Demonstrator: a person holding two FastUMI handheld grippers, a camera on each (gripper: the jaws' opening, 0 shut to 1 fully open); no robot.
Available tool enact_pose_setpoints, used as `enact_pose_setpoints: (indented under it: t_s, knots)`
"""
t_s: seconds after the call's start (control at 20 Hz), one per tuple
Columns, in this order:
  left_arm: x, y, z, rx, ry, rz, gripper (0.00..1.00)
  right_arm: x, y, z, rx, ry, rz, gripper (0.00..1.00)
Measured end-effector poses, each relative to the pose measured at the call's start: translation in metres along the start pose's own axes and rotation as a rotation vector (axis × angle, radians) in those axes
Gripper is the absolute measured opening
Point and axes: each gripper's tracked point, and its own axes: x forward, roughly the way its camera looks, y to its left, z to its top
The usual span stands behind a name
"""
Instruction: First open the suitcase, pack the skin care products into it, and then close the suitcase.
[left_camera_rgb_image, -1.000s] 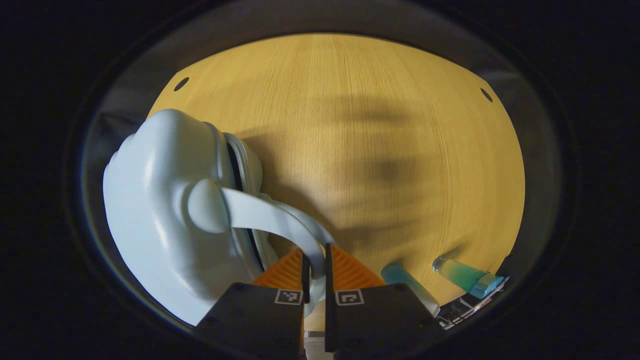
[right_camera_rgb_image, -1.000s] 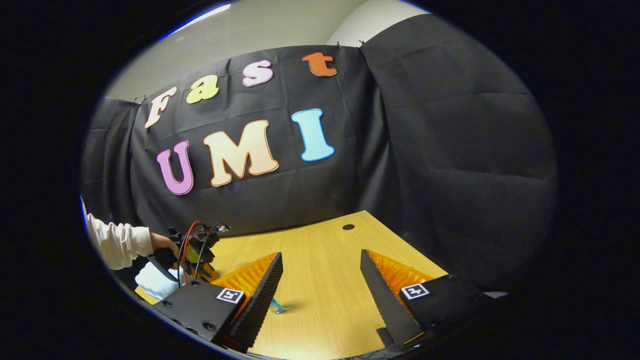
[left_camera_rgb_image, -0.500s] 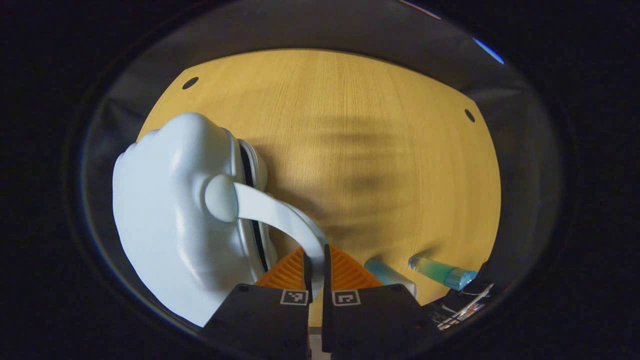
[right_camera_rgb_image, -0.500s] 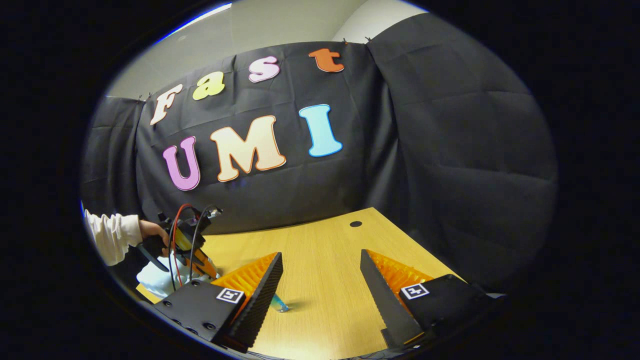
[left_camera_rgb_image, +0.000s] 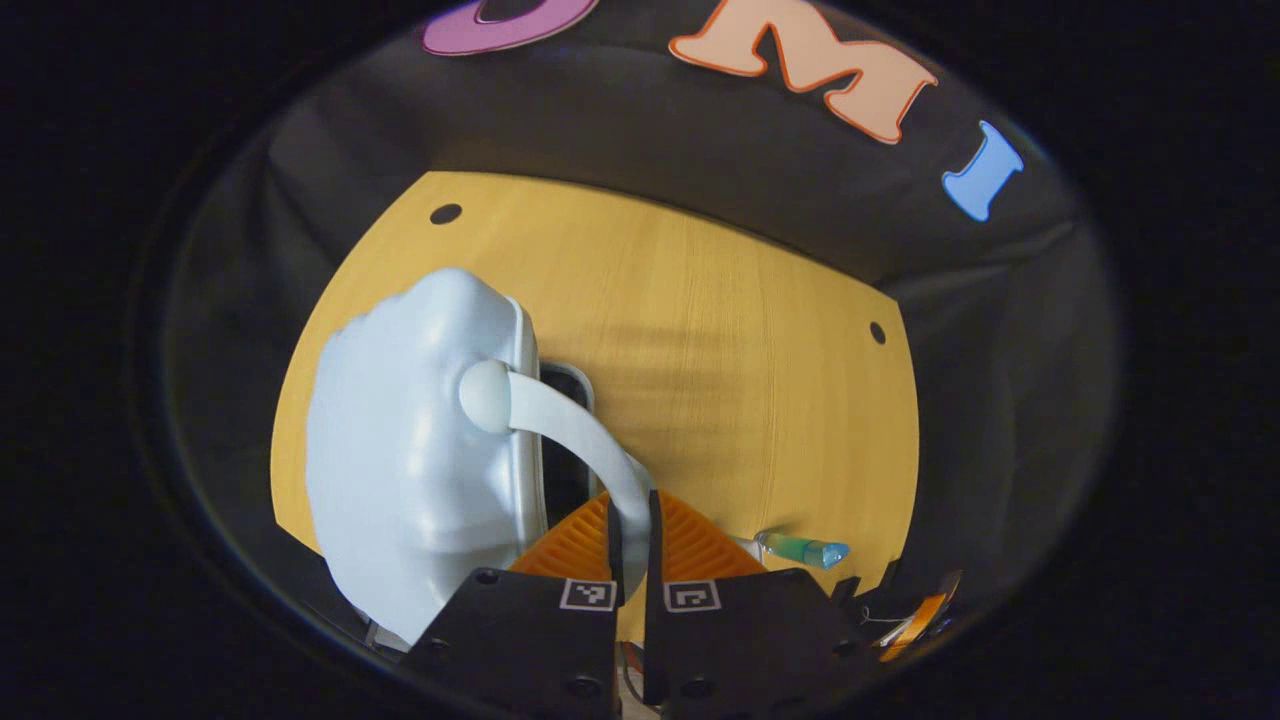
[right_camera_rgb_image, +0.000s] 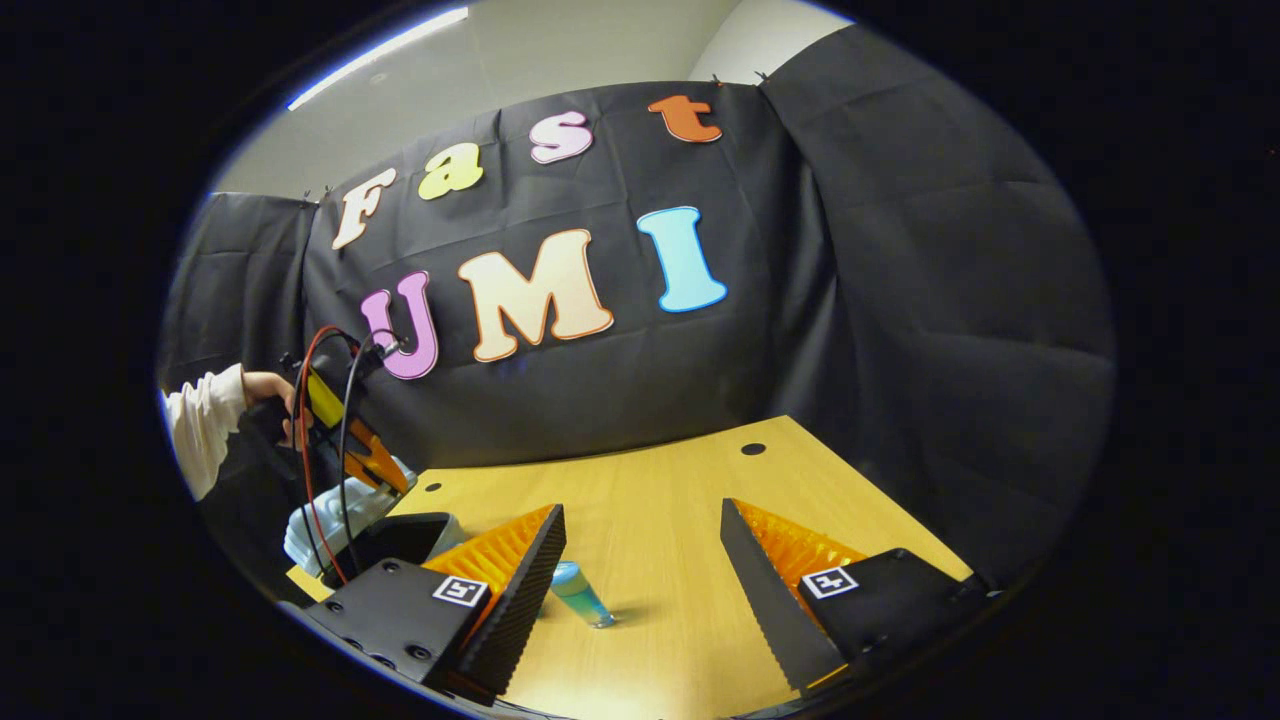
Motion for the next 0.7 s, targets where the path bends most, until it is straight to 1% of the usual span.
enact_pose_setpoints:
  t_s: [0.15,0.3,0.35,0.4,0.6,0.7]
  knots:
    - [-0.045,0.030,0.023,-0.018,-0.076,0.010,0.03,0.005,0.016,0.000,-0.008,-0.002,0.035,0.98]
    - [-0.084,0.074,0.037,-0.037,-0.142,0.049,0.03,0.010,0.031,0.002,-0.010,-0.011,0.064,0.98]
    - [-0.096,0.089,0.041,-0.043,-0.161,0.067,0.03,0.012,0.036,0.001,-0.008,-0.008,0.073,0.94]
    - [-0.106,0.104,0.044,-0.045,-0.181,0.086,0.03,0.012,0.041,-0.001,-0.007,-0.006,0.079,0.98]
    - [-0.136,0.171,0.049,-0.032,-0.225,0.194,0.03,0.015,0.061,-0.005,-0.018,-0.005,0.092,0.98]
    - [-0.145,0.206,0.053,-0.027,-0.259,0.262,0.03,0.017,0.072,-0.008,-0.018,0.000,0.100,0.98]
